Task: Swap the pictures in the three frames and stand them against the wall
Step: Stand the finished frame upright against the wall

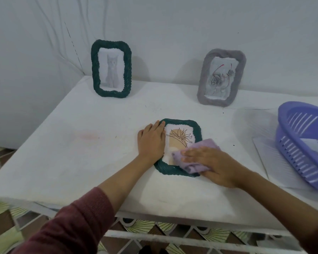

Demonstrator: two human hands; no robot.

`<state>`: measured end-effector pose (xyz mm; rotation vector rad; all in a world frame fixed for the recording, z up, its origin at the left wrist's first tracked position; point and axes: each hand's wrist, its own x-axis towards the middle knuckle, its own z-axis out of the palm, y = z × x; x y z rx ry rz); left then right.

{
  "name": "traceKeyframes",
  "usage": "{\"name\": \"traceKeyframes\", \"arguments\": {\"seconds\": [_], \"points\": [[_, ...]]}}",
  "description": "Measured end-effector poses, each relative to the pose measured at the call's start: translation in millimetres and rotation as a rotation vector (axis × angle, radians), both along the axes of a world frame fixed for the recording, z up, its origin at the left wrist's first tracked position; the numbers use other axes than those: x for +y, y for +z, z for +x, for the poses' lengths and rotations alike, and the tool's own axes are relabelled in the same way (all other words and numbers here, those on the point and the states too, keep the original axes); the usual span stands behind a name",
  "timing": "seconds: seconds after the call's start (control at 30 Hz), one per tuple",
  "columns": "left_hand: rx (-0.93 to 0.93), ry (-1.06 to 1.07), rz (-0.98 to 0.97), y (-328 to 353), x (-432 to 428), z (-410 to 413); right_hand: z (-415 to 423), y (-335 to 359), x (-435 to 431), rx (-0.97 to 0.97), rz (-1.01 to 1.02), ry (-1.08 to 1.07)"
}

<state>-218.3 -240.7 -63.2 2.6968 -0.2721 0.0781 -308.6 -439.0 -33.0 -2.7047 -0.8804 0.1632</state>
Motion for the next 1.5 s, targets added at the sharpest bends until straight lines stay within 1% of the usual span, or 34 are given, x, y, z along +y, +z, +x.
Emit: {"name": "traceKeyframes", "arguments": {"seconds": [0.03, 0.1, 0.17, 0.23, 0.3, 0.33, 0.37, 0.43, 0.5, 0.53, 0.57, 0.63, 0.7, 0.73, 0.77, 0.83, 0.9, 0.97, 1.03, 1.1, 1.13, 1.2, 1.23, 1.3, 1.37, 1.4, 1.43, 1.5], "points": [[-0.003, 0.002, 0.001, 0.2, -0.3, -0.3, 7.4, 1.3, -9.8, -0.043, -0.026, -0.024], [-0.007, 0.005, 0.006, 0.5, -0.9, -0.4, 29.7, -1.2, -14.3, -0.064, -0.064, -0.133], [-0.009, 0.012, 0.003, 0.6, -1.1, 0.1, 37.1, -6.9, 6.5, -0.041, -0.027, -0.166], [-0.011, 0.016, 0.002, 1.1, -1.0, 0.0, 22.9, -12.8, 25.2, -0.013, -0.009, -0.067], [-0.014, 0.009, 0.005, 1.3, -0.7, -0.3, 1.0, -8.7, 18.9, 0.023, 0.002, 0.028], [-0.014, 0.004, 0.005, 1.2, -0.6, -0.4, -2.4, -3.9, 9.1, 0.021, -0.003, 0.033], [-0.016, 0.001, 0.007, 1.1, -0.5, -0.6, 0.0, 0.4, -1.7, -0.005, -0.022, 0.016], [-0.022, -0.001, 0.011, 0.5, -0.4, -0.7, 16.7, 3.4, -15.9, -0.062, -0.075, -0.089], [-0.021, 0.000, 0.010, -0.1, -0.2, 0.2, 33.6, -0.4, -5.4, -0.072, -0.079, -0.209], [-0.018, 0.002, 0.010, -0.1, -0.1, 0.4, 36.6, -2.4, 6.8, -0.043, -0.059, -0.240], [-0.015, 0.006, 0.008, 0.1, -0.3, 0.3, 34.2, -3.9, 17.4, -0.003, -0.017, -0.224], [-0.008, 0.012, 0.002, 1.0, -1.1, 0.0, 15.0, -5.4, 24.4, 0.036, 0.058, -0.064], [-0.003, 0.006, -0.001, 1.5, -1.4, 0.0, -1.0, -3.3, 7.1, 0.049, 0.014, 0.040], [-0.002, 0.004, -0.002, 1.6, -1.0, -0.1, 0.8, -0.9, -4.9, 0.010, -0.039, 0.044], [-0.003, 0.003, -0.002, 1.7, -0.8, -0.4, 7.8, 0.0, -15.4, -0.048, -0.092, 0.018], [-0.006, -0.001, 0.000, 2.1, 0.2, -0.9, 32.4, 1.1, -26.8, -0.135, -0.178, -0.106], [-0.006, -0.006, 0.003, 2.3, 0.4, -1.3, 58.0, 0.3, -17.0, -0.147, -0.184, -0.238], [-0.005, -0.004, 0.009, 2.9, -0.1, -1.9, 69.8, -2.9, 4.6, -0.123, -0.138, -0.305], [-0.004, 0.001, 0.013, 3.4, -0.8, -2.5, 60.2, -4.9, 13.1, -0.097, -0.077, -0.235], [0.004, -0.001, 0.011, 4.2, -0.8, -2.5, 37.6, -6.4, -1.3, -0.100, -0.020, -0.097], [0.004, -0.006, 0.014, 4.2, -0.7, -2.6, 28.0, -6.5, -11.8, -0.124, -0.024, -0.053], [-0.001, -0.012, 0.027, 4.7, -0.8, -3.0, 26.6, -5.3, -28.4, -0.212, -0.093, 0.007], [-0.001, -0.015, 0.033, 5.0, -0.9, -3.0, 34.5, -4.8, -31.9, -0.247, -0.143, 0.007], [0.004, -0.020, 0.038, 5.7, -0.6, -2.9, 54.7, -1.4, -25.7, -0.215, -0.197, -0.100], [0.009, -0.017, 0.035, 5.9, -0.5, -3.9, 66.6, -1.3, -11.0, -0.189, -0.176, -0.232], [0.013, -0.013, 0.029, 6.3, -0.4, -4.4, 66.2, -2.9, -5.2, -0.179, -0.151, -0.246], [0.017, -0.010, 0.020, 6.3, -0.3, -4.7, 59.4, -5.3, -2.1, -0.173, -0.122, -0.218], [0.022, -0.005, 0.001, 5.8, -0.1, -5.0, 34.1, -11.5, -8.8, -0.194, -0.075, -0.076]]}}
